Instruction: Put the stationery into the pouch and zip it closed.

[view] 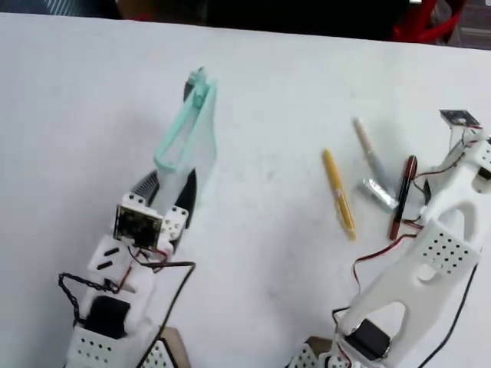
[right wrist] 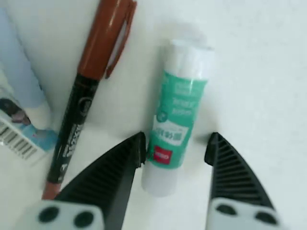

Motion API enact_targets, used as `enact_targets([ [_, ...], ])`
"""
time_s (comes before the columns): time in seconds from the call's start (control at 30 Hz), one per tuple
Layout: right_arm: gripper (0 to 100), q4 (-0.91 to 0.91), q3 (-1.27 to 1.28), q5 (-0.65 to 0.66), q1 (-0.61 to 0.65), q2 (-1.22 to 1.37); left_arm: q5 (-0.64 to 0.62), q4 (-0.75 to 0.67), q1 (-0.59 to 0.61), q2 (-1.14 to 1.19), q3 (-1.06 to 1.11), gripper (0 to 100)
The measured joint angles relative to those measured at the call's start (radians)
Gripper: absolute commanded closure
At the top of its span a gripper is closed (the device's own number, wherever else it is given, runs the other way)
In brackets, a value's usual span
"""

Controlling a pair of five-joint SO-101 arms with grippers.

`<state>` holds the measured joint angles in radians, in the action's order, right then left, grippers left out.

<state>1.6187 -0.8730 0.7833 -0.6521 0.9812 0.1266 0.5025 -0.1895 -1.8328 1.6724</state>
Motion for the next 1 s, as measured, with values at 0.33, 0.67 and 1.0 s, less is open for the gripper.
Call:
enact_targets([
  [0.33, 85.2, 0.068, -0.003, 0.072, -0.069, 0.000, -0.002, 0.002, 0.000, 0.000, 0.000, 86],
  [0.67, 94.6, 0.025, -0.006, 0.044, -0.086, 0.006, -0.002, 0.002, 0.000, 0.000, 0.000, 86],
  [1.0, 95.4, 0.055, -0.002, 0.031, -0.109, -0.080, -0.002, 0.002, 0.000, 0.000, 0.000, 86],
])
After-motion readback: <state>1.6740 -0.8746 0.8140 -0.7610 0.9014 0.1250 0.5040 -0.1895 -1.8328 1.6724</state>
